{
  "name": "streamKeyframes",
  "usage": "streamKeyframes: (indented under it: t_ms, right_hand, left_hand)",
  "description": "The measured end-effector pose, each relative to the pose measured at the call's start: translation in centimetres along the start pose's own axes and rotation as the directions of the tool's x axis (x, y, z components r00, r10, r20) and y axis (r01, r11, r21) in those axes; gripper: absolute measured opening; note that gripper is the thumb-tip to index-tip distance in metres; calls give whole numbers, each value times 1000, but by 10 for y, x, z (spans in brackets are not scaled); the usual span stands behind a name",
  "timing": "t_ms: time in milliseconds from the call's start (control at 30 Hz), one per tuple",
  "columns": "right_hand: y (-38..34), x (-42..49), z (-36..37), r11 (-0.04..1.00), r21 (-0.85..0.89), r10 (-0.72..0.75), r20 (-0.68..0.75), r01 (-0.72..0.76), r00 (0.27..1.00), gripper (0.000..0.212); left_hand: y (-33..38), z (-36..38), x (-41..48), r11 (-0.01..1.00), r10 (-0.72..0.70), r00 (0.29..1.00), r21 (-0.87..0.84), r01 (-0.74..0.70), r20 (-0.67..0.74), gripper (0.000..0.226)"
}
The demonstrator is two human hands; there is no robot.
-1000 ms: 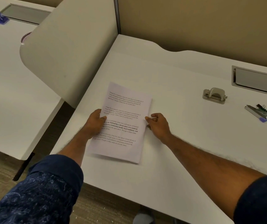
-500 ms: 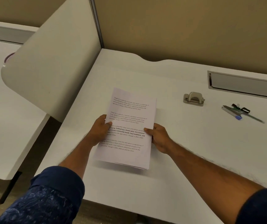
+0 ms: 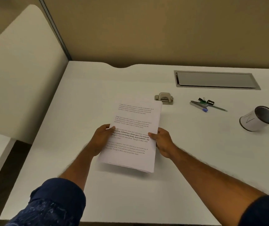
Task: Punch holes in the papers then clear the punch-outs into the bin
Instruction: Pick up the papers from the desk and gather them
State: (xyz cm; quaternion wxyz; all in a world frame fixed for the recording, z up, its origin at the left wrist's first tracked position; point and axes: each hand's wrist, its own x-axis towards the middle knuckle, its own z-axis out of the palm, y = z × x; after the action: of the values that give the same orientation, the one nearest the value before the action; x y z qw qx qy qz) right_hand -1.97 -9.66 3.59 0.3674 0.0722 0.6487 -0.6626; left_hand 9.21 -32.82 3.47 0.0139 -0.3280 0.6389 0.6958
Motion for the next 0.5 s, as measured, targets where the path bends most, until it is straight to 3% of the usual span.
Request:
streamKeyframes:
  t_ms: [167, 333, 433, 500]
  right_hand:
    - [-8, -2, -31, 999, 42, -15, -60, 17, 998, 32]
    - [-12, -2, -57, 990, 130, -34, -110, 48, 993, 28]
    - [-14, -2, -67, 981, 183, -38, -144, 65, 989, 29]
    - [-13, -2, -70, 971, 227, -32, -163, 69, 986, 32]
  left_hand:
    - [-10, 25, -14, 915, -159, 982, -359, 185, 101, 60]
    - [-34, 53, -29, 728, -157, 977, -652, 214, 145, 92]
    - [-40, 84, -39, 654, -144, 979, -728, 205, 147, 84]
    - [-39, 113, -47, 701, -166, 977, -681, 213, 134, 71]
